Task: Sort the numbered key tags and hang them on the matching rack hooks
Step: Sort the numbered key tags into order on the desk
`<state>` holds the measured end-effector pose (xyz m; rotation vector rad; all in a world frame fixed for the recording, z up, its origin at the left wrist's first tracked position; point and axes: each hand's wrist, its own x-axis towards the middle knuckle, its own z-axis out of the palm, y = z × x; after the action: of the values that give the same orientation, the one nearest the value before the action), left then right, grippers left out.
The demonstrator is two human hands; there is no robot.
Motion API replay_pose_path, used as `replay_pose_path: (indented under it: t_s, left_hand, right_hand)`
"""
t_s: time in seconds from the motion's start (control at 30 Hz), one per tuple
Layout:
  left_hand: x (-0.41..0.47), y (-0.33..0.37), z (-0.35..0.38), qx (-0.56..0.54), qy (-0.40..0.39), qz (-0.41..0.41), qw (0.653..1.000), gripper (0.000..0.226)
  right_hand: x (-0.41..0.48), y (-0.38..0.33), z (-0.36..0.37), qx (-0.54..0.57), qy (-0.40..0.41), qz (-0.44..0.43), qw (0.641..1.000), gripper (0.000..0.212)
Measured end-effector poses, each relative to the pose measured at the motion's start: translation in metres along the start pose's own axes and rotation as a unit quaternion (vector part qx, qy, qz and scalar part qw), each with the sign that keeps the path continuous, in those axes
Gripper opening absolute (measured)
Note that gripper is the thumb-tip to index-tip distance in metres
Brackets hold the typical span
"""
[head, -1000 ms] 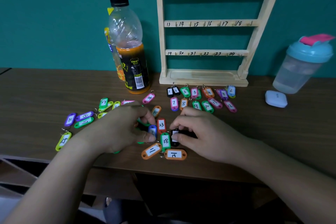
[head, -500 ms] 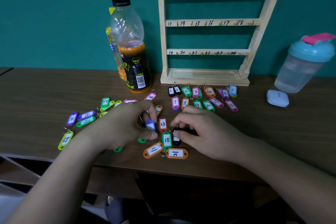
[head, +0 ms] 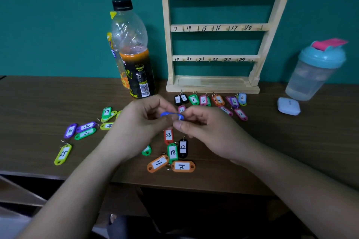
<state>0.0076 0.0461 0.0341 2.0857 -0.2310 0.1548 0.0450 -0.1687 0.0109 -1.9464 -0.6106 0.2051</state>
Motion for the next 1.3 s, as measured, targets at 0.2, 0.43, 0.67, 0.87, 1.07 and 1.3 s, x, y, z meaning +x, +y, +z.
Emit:
replay_pose_path:
  t_s: [0.2,0.43,0.67,0.87,1.07,1.3]
  left_hand:
    - [0.003,-0.003,0.003,0.038,0.025,0.000,0.999,0.004]
    - [0.006,-0.006,0.009,0.124,0.025,-0.004,0.992,0.005]
    - [0.006,-0.016,0.001,0.161,0.018,-0.008,0.987,0.006]
    - [0.005,-0.020,-0.005,0.165,0.011,-0.019,0.986,0.005]
    - [0.002,-0.020,-0.009,0.181,-0.036,-0.037,0.982,0.005]
    - [-0.003,-0.015,-0.018,0.181,-0.111,-0.055,0.976,0.007]
  right_hand:
    - [0.000,0.002,-0.013,0.035,0.020,0.037,0.999,0.004]
    - [0.017,0.013,-0.046,0.088,0.118,0.052,0.988,0.006]
    - [0.036,0.034,-0.074,-0.004,0.195,0.100,0.976,0.006]
    - [0.043,0.044,-0.061,-0.155,0.158,0.076,0.972,0.001]
    - [0.046,0.045,-0.055,-0.229,0.156,0.071,0.958,0.004]
    - [0.041,0.038,-0.054,-0.248,0.163,0.047,0.954,0.005]
